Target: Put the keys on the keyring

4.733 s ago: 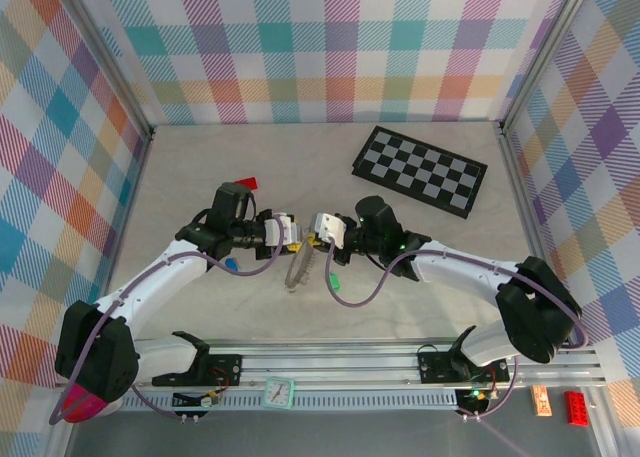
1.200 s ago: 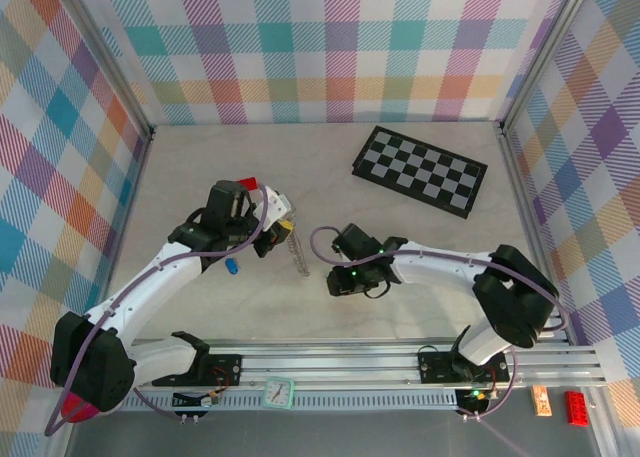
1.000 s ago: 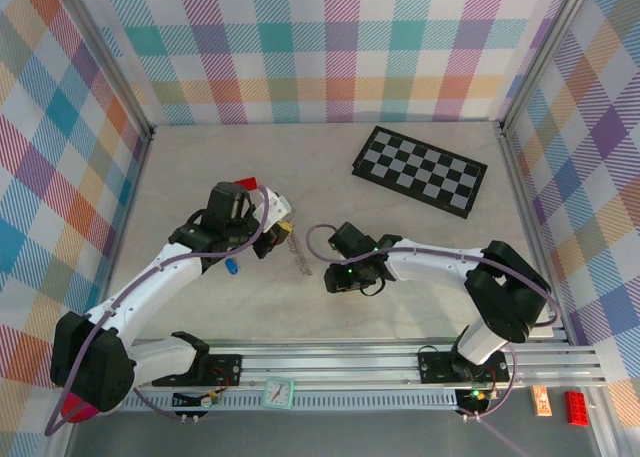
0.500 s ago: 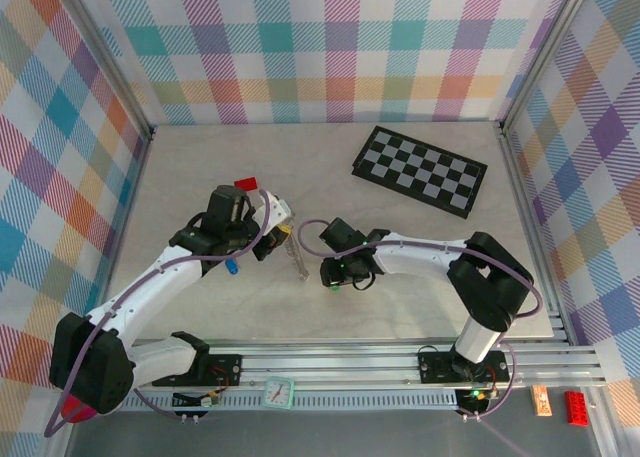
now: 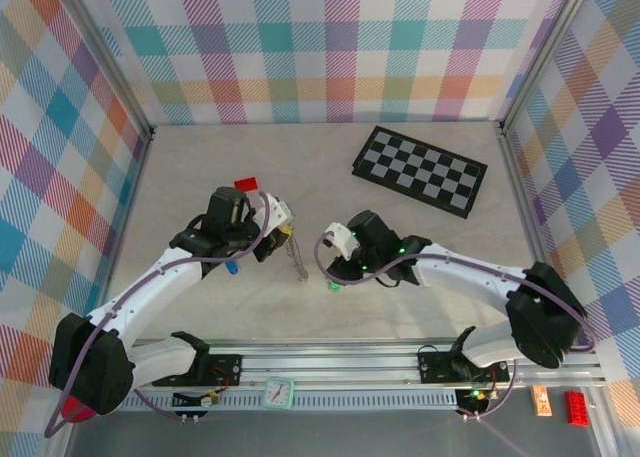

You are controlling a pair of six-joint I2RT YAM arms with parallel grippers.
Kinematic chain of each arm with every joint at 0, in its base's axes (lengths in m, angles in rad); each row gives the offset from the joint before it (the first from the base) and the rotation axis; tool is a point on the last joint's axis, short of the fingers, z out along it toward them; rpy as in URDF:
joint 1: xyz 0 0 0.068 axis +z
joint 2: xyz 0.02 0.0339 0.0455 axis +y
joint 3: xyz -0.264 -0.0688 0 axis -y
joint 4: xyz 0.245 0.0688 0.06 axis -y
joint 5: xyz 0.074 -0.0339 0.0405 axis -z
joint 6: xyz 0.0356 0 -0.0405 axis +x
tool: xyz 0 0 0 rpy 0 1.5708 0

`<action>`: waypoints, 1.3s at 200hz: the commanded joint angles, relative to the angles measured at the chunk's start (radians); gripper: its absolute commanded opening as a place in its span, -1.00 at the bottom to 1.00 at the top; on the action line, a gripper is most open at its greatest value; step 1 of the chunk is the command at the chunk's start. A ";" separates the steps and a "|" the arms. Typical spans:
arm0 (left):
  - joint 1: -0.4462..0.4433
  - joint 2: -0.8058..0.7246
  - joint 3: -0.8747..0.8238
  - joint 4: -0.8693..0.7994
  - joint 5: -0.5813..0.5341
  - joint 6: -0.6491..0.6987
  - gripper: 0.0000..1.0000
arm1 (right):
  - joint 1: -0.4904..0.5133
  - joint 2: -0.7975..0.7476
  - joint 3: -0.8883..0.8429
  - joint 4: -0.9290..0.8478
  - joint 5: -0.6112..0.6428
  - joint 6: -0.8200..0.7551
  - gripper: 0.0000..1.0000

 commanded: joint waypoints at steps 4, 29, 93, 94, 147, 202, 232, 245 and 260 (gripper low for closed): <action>0.011 -0.036 -0.017 0.065 0.022 0.012 -1.00 | -0.030 -0.038 -0.037 0.070 -0.102 -0.303 -0.19; 0.040 -0.056 -0.043 0.131 -0.042 -0.036 -1.00 | -0.058 -0.003 -0.019 0.043 -0.101 -0.403 -0.18; 0.093 -0.062 -0.047 0.179 -0.170 -0.087 -1.00 | -0.059 0.251 0.122 -0.061 -0.153 -0.529 -0.17; 0.093 -0.063 -0.048 0.180 -0.170 -0.087 -1.00 | -0.059 0.254 0.122 -0.058 -0.153 -0.530 -0.16; 0.095 -0.084 -0.063 0.203 -0.161 -0.084 -1.00 | -0.049 0.404 0.224 -0.106 -0.171 -0.573 -0.18; 0.095 -0.086 -0.061 0.201 -0.157 -0.079 -1.00 | -0.041 0.479 0.323 -0.268 -0.179 -0.607 -0.24; 0.096 -0.088 -0.059 0.202 -0.157 -0.079 -1.00 | -0.022 0.514 0.357 -0.330 -0.135 -0.642 -0.24; 0.096 -0.091 -0.060 0.202 -0.162 -0.078 -1.00 | -0.021 0.523 0.364 -0.331 -0.130 -0.647 -0.25; 0.096 -0.096 -0.064 0.204 -0.165 -0.074 -1.00 | -0.020 0.530 0.369 -0.330 -0.112 -0.652 -0.27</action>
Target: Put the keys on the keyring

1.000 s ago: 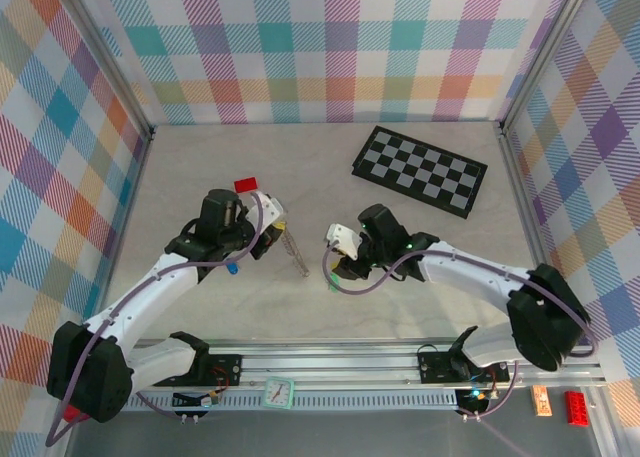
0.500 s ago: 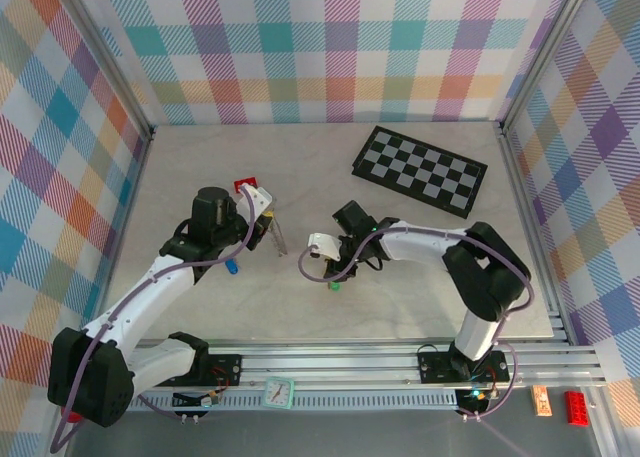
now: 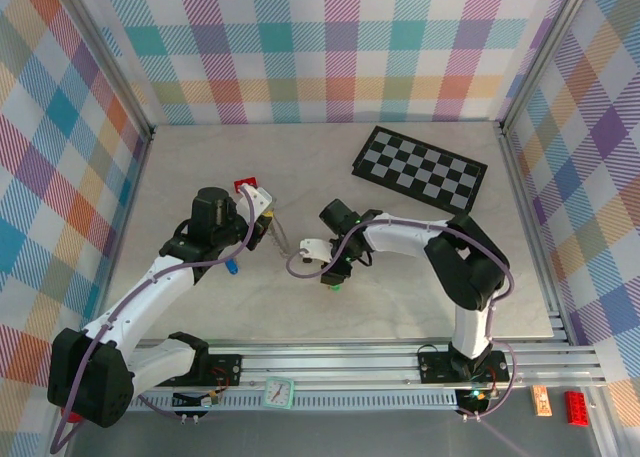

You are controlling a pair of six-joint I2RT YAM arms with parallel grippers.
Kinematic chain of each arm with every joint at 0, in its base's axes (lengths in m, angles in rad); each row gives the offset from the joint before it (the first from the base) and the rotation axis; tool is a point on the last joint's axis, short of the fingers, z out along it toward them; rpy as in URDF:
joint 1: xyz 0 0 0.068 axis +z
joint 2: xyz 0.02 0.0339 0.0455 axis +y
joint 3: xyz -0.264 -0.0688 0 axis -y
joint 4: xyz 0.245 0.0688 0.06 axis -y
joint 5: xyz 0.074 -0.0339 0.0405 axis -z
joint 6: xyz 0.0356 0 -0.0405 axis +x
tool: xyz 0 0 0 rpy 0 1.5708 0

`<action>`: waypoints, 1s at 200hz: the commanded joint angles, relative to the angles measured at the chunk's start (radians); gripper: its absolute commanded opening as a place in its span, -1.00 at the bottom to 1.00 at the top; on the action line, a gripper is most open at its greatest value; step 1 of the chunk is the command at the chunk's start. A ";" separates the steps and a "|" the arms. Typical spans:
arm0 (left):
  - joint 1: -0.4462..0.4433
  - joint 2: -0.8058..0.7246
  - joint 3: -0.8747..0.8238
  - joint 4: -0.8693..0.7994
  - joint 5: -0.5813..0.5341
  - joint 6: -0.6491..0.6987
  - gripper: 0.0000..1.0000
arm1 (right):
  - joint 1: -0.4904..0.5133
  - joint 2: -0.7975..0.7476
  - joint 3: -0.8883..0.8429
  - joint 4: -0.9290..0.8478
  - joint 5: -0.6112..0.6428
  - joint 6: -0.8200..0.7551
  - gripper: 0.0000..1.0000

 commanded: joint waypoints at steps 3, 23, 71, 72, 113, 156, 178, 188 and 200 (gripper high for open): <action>0.008 -0.034 -0.005 0.049 -0.004 0.003 -1.00 | 0.006 0.024 0.025 -0.062 0.015 -0.044 -0.27; 0.008 -0.034 -0.004 0.050 -0.003 0.004 -1.00 | 0.006 0.026 0.031 -0.070 0.028 -0.052 -0.33; 0.008 -0.034 -0.002 0.049 -0.005 0.007 -1.00 | 0.006 -0.015 0.023 -0.103 0.075 -0.075 -0.69; 0.008 -0.034 -0.002 0.049 -0.005 0.007 -1.00 | 0.006 -0.016 0.021 -0.104 0.076 -0.075 -0.70; 0.008 -0.033 -0.003 0.047 -0.001 0.008 -1.00 | 0.002 -0.066 -0.006 -0.136 0.125 -0.067 -0.92; 0.008 -0.024 0.003 0.036 0.016 0.013 -1.00 | -0.011 -0.116 -0.017 -0.145 0.153 0.024 -1.00; 0.008 -0.019 0.006 0.029 0.024 0.014 -1.00 | -0.017 -0.108 0.024 -0.191 0.163 0.183 -1.00; 0.008 -0.017 0.007 0.029 0.027 0.015 -1.00 | -0.017 -0.099 0.051 -0.222 0.161 0.289 -1.00; 0.008 -0.014 0.007 0.026 0.029 0.015 -1.00 | -0.017 -0.097 0.067 -0.240 0.162 0.425 -1.00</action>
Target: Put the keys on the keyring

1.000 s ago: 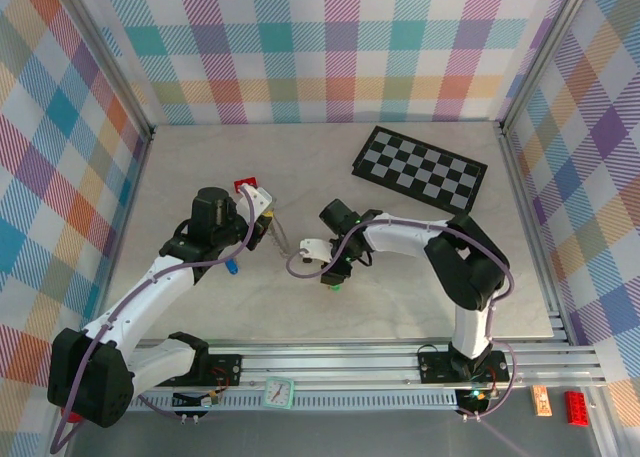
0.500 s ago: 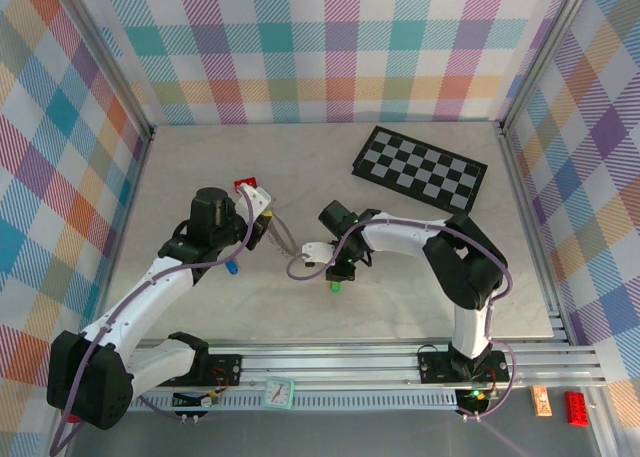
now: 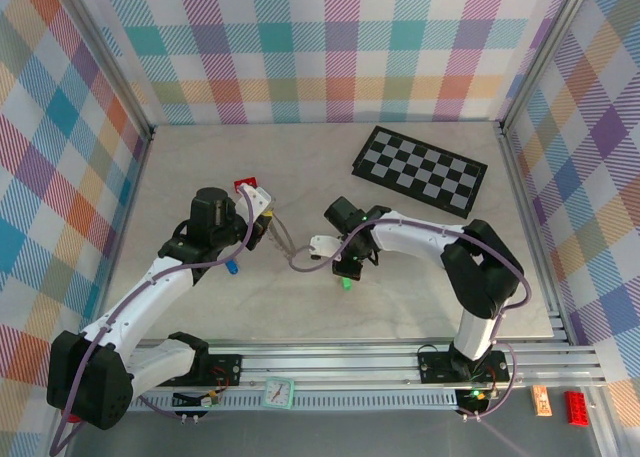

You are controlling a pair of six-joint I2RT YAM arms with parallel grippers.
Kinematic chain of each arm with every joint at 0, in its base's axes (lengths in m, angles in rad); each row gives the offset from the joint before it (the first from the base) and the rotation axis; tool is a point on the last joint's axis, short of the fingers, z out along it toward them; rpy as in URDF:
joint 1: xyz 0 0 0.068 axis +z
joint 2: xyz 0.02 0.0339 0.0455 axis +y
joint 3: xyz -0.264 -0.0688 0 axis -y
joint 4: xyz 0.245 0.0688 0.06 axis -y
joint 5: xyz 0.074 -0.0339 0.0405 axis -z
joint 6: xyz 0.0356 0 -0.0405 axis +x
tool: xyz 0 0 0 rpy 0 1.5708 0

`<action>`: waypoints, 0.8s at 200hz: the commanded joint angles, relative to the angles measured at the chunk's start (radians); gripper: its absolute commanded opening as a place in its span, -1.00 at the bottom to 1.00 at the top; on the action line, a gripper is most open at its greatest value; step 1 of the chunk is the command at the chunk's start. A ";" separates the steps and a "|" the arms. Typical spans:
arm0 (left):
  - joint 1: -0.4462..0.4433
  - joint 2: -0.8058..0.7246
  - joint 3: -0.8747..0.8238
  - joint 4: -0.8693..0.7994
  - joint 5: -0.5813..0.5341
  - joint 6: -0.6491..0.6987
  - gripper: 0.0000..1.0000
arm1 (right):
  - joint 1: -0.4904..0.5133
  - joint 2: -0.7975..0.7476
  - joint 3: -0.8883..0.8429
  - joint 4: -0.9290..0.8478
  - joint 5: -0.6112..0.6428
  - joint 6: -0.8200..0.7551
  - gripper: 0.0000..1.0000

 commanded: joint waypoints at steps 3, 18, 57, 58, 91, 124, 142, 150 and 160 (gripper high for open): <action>0.008 -0.003 0.009 0.026 0.032 0.014 -1.00 | -0.007 -0.002 0.058 -0.078 -0.004 0.314 -1.00; 0.008 -0.001 0.011 0.026 0.038 0.013 -1.00 | -0.014 -0.013 0.041 -0.066 0.003 0.468 -1.00; 0.008 0.007 0.016 0.018 0.071 0.012 -1.00 | -0.024 -0.034 -0.040 -0.003 0.013 0.722 -1.00; 0.008 0.007 0.016 0.018 0.072 0.012 -1.00 | -0.024 -0.034 -0.041 -0.002 0.013 0.727 -1.00; 0.008 0.019 0.016 0.025 0.130 0.012 -1.00 | -0.048 -0.012 -0.054 0.053 0.016 0.842 -1.00; 0.007 0.028 0.017 0.017 0.162 0.015 -1.00 | -0.075 0.013 -0.061 0.107 0.038 0.893 -1.00; 0.007 0.030 0.017 0.016 0.180 0.018 -1.00 | -0.083 0.027 -0.056 0.117 0.036 0.899 -1.00; 0.007 0.031 0.017 0.017 0.185 0.018 -1.00 | -0.085 0.031 -0.057 0.124 0.036 0.902 -1.00; 0.007 0.032 0.017 0.018 0.191 0.017 -1.00 | -0.091 0.035 -0.056 0.128 0.034 0.903 -1.00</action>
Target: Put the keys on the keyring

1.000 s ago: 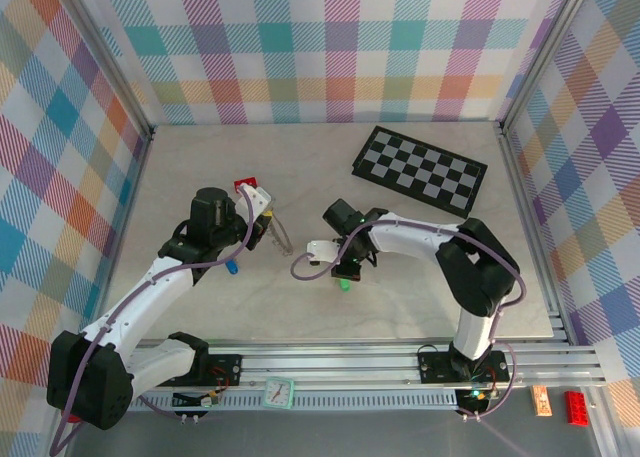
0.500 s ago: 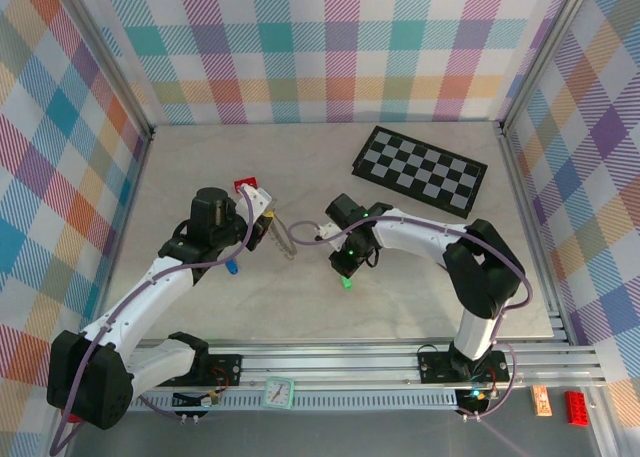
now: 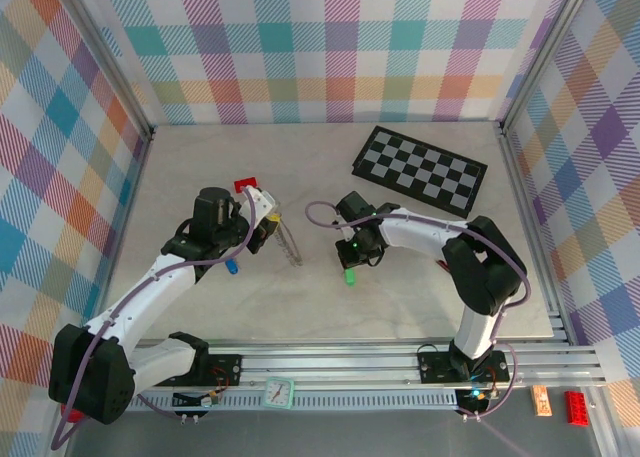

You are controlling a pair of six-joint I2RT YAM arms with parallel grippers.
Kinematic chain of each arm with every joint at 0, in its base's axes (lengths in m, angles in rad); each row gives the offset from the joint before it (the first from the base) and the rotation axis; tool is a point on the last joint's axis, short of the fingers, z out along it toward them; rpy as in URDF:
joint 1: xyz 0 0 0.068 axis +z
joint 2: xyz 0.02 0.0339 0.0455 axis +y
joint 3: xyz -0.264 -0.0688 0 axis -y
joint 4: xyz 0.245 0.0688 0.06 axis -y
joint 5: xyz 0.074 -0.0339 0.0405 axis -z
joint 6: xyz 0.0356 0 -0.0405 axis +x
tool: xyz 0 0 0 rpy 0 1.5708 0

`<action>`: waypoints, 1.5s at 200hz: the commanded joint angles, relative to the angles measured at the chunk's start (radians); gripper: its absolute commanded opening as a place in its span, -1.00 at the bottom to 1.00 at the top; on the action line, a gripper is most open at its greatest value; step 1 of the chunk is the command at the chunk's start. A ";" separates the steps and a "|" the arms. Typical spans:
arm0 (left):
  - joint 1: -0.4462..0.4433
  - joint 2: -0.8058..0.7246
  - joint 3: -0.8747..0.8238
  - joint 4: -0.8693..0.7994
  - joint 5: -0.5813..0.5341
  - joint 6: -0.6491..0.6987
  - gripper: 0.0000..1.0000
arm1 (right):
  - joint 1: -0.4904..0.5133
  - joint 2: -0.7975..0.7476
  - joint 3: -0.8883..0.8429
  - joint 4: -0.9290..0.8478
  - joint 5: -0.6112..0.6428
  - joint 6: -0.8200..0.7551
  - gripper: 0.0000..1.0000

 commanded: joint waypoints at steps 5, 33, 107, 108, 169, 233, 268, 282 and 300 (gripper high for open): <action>0.007 0.001 0.018 0.021 0.057 0.016 -1.00 | -0.014 0.026 -0.005 0.030 0.006 0.045 -1.00; 0.007 0.003 0.020 0.022 0.071 0.012 -1.00 | -0.029 0.051 0.010 0.024 0.005 0.047 -1.00; 0.007 0.008 0.021 0.017 0.071 0.012 -1.00 | -0.032 0.048 0.012 0.007 0.001 0.044 -0.66; 0.007 0.008 0.022 0.017 0.071 0.012 -1.00 | -0.031 0.047 0.011 0.006 0.001 0.045 -0.66; 0.007 0.006 0.023 0.015 0.073 0.011 -1.00 | -0.032 0.020 0.008 -0.041 0.014 0.029 -0.58; 0.007 0.004 0.023 0.013 0.077 0.011 -1.00 | -0.032 -0.001 0.013 -0.059 0.023 0.018 -0.62; 0.007 0.005 0.025 0.012 0.078 0.011 -1.00 | -0.032 -0.006 0.015 -0.066 0.015 0.017 -0.63; 0.007 0.005 0.026 0.011 0.078 0.011 -1.00 | -0.032 -0.008 0.013 -0.067 0.010 0.015 -0.61; 0.007 0.006 0.025 0.011 0.078 0.011 -1.00 | -0.032 -0.006 0.013 -0.071 0.002 0.012 -0.60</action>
